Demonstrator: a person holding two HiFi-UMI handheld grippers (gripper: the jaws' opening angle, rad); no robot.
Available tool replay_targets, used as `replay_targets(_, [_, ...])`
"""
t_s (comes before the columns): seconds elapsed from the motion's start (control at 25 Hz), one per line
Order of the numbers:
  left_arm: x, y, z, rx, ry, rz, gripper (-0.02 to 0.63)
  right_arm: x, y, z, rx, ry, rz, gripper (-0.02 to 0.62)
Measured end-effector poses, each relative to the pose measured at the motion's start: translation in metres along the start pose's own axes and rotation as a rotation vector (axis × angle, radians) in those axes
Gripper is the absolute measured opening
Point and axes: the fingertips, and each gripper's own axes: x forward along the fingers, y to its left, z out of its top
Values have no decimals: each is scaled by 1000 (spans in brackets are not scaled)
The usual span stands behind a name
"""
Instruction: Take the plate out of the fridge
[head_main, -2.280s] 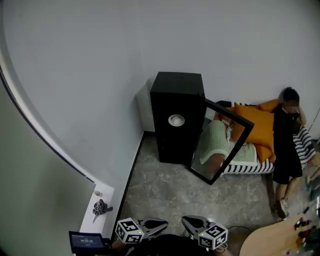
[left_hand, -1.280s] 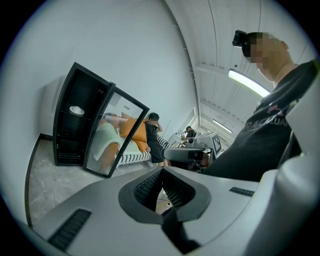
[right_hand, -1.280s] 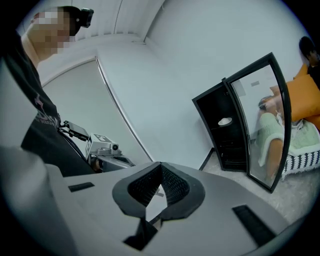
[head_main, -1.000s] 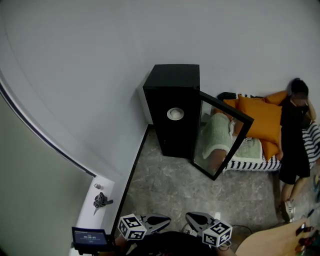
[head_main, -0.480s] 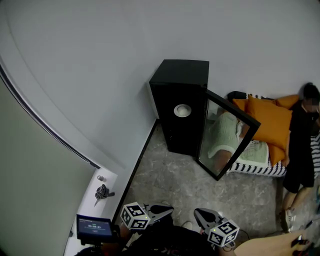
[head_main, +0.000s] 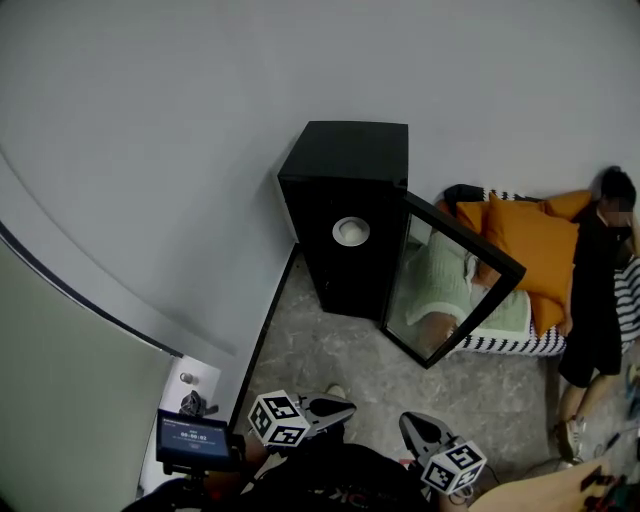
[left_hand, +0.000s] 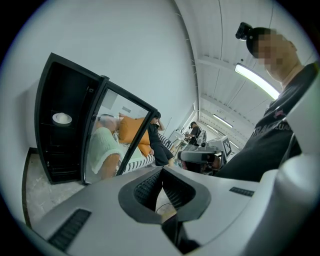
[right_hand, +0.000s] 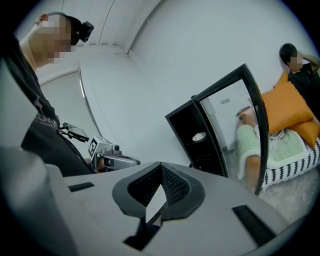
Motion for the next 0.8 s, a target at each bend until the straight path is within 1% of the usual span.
replay_targets(0.12, [0, 67, 32, -4, 18, -36, 5, 53, -24, 24, 31, -6, -47, 5])
replay_targets(0.28, [-8, 122, 59, -8, 26, -27, 6, 95, -31, 40, 49, 19, -65, 5])
replay_targets(0.44, [-15, 191, 76, -46, 30, 25, 6, 134, -43, 57, 73, 34, -91, 5])
replay_targets(0.6, [-14, 273, 93, -102, 11, 107, 5, 164, -58, 68, 115, 44, -136, 5])
replay_targets(0.72, [-7, 330, 108, -172, -20, 151, 5, 180, -66, 72, 156, 62, -182, 5])
replay_targets(0.8, [-1, 367, 119, -229, -48, 172, 5, 191, -70, 75, 190, 49, -208, 5])
